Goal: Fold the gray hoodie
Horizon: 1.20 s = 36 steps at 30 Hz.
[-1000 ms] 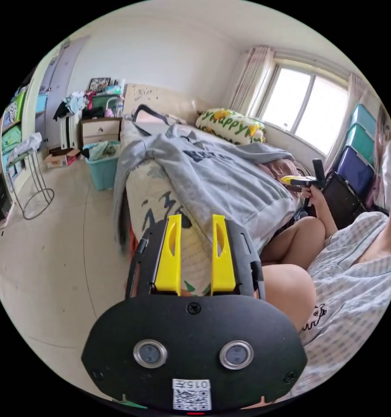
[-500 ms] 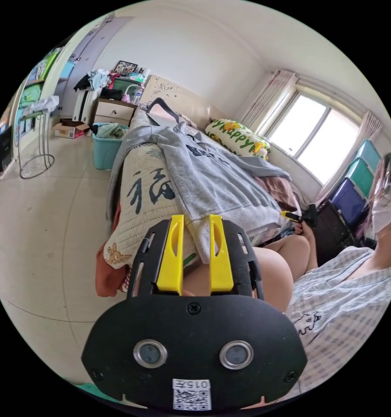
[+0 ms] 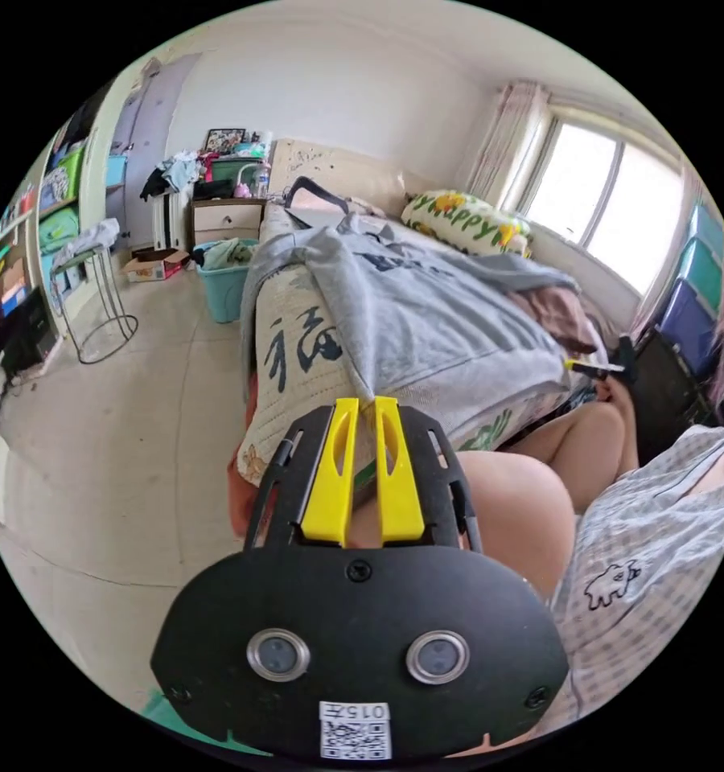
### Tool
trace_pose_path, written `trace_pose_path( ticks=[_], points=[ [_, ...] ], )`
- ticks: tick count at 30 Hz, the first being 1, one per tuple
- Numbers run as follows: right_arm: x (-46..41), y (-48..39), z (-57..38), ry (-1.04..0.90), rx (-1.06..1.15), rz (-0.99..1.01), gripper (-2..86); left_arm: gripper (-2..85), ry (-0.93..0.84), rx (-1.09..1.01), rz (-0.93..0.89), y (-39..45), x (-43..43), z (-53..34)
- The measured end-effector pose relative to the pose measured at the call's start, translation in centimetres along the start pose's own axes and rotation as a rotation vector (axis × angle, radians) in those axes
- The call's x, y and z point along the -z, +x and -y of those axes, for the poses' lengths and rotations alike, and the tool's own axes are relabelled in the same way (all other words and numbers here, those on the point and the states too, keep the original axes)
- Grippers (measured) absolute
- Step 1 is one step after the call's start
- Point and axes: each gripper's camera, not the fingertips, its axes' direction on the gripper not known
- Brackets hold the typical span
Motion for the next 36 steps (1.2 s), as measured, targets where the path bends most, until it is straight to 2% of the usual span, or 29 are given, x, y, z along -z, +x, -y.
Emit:
trace_pose_path(
  ticks=[5, 9, 12, 15, 20, 26, 28, 31, 34, 36],
  points=[
    [0.9, 1.3, -1.2, 0.030, -0.041, 0.072, 6.4, 4.8, 0.022, 0.051, -0.095, -1.4, -0.8, -1.4],
    [1.9, 0.2, -3.4, 0.091, -0.039, 0.003, 7.2, 6.0, 0.030, 0.005, -0.084, -0.4, -1.3, -2.9],
    [0.1, 0.7, -5.1, 0.100, -0.062, 0.041, 6.7, 6.4, -0.048, 0.010, -0.097, -0.7, -4.3, -3.4],
    [0.8, 2.5, -5.7, 0.109, -0.106, 0.137, 5.6, 5.3, -0.046, 0.013, -0.097, -1.0, -5.5, -4.0],
    [1.2, 2.5, -6.2, 0.099, -0.078, 0.089, 4.0, 2.7, -0.070, -0.003, -0.083, -0.7, -7.0, -5.0],
    [2.8, 3.9, -7.6, 0.125, -0.106, 0.179, 4.9, 1.8, -0.087, -0.034, -0.067, 0.5, -8.3, -6.7],
    [4.2, 4.4, -8.6, 0.157, -0.084, 0.223, 5.2, 1.6, -0.103, -0.059, -0.034, 1.0, -7.8, -7.3],
    [7.8, 6.2, -10.5, 0.276, -0.084, 0.247, 5.4, 1.2, -0.095, -0.041, 0.110, 1.5, -6.2, -7.3],
    [12.3, 8.4, -11.5, 0.418, -0.145, 0.128, 5.4, 1.2, 0.015, -0.096, 0.189, 3.7, -4.3, -4.8],
    [16.0, 9.9, -11.4, 0.540, -0.180, 0.030, 5.6, 1.8, 0.137, -0.212, 0.188, 7.3, -4.4, -1.0]
  ],
)
